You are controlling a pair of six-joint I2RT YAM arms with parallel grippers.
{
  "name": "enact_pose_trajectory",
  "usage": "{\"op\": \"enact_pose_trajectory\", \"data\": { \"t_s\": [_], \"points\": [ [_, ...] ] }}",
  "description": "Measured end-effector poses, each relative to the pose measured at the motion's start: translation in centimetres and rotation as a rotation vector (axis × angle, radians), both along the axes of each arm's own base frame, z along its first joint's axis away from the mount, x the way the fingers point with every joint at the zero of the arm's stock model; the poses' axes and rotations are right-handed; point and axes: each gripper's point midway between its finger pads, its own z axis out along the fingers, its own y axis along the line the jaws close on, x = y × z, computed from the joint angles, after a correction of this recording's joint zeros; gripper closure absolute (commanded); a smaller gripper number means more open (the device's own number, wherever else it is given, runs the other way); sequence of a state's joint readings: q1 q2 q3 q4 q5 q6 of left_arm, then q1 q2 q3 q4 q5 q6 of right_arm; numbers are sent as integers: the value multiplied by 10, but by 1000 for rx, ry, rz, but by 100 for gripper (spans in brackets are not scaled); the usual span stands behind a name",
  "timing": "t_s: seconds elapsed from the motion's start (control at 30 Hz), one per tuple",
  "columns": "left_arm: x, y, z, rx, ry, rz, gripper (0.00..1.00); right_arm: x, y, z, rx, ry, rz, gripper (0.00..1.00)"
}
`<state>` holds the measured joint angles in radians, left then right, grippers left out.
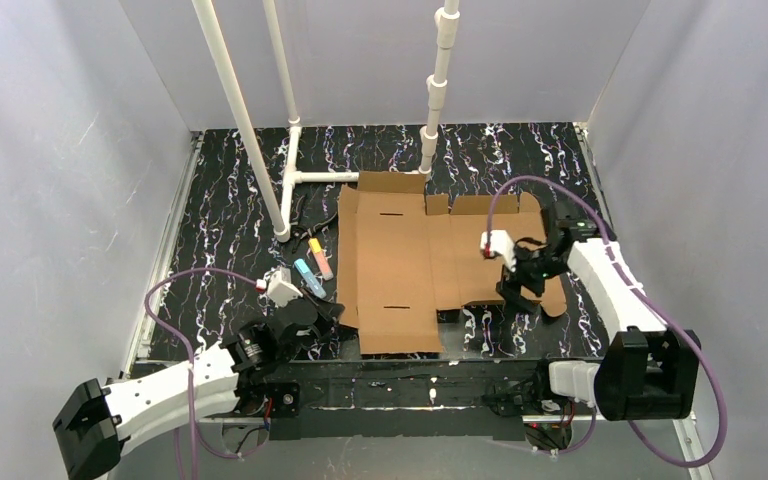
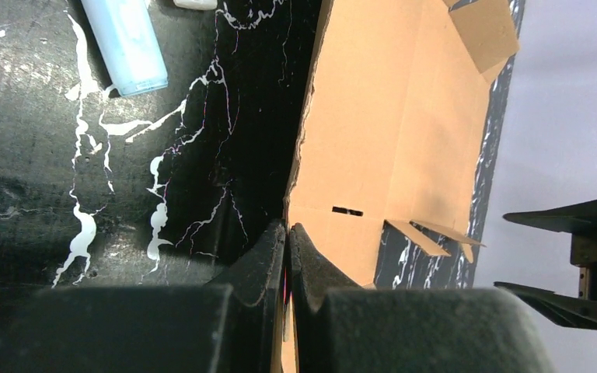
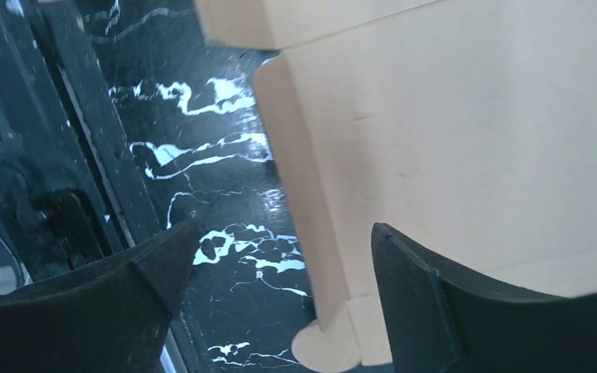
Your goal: Fold the paper box
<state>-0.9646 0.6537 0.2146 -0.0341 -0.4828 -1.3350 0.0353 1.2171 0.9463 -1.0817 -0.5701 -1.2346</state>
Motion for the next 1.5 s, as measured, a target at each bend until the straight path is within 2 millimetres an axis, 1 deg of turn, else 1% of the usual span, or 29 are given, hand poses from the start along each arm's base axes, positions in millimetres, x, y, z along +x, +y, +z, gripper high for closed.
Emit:
{"op": "enact_pose_trajectory", "data": {
  "t_s": [0.13,0.2,0.23,0.33,0.37,0.43,0.5,0.63,0.77,0.9,0.97,1.07,1.1,1.17,1.2,1.3,1.37,1.4,1.5],
  "points": [
    [-2,-5,-2,32,16,-33,100,-16,1,-34,-119,47,93,25],
    [-2,-8,1,34,16,-50,100,-14,-4,-43,-176,29,113,34],
    [-2,-10,3,31,13,-59,100,-11,-6,-45,-200,14,118,40],
    [-3,-15,11,21,6,-83,100,0,-13,-50,-257,-43,143,63],
    [-3,-17,12,17,6,-91,100,2,-15,-51,-272,-59,154,73],
    [-5,-19,13,13,9,-105,100,7,-20,-54,-303,-89,175,87],
    [-7,-21,12,10,18,-121,100,11,-24,-55,-330,-115,190,93],
    [-11,-24,10,8,38,-147,100,16,-26,-55,-353,-148,233,97],
    [-15,-31,10,5,56,-182,100,25,-28,-48,-375,-180,271,98],
    [-20,-40,15,-9,68,-236,100,46,-28,-30,-400,-250,294,97],
    [-25,-47,17,-12,82,-276,100,57,-29,-22,-415,-283,307,95],
    [-31,-57,19,-16,107,-341,100,69,-30,-20,-437,-305,326,83],
    [-33,-61,20,-19,114,-360,100,71,-31,-22,-446,-305,328,79],
    [-36,-69,22,-28,125,-395,100,77,-34,-26,-467,-308,316,75],
    [-38,-72,22,-30,130,-407,100,81,-36,-29,-479,-314,299,71],
    [-44,-82,21,-26,147,-448,100,96,-41,-33,-508,-339,206,62],
    [-48,-87,19,-17,156,-469,100,102,-43,-33,-505,-347,137,52],
    [-49,-90,19,-13,159,-477,100,105,-43,-31,-493,-350,85,47],
    [-53,-98,21,-6,160,-498,100,107,-44,-21,-455,-356,-37,35]
  ]
}}
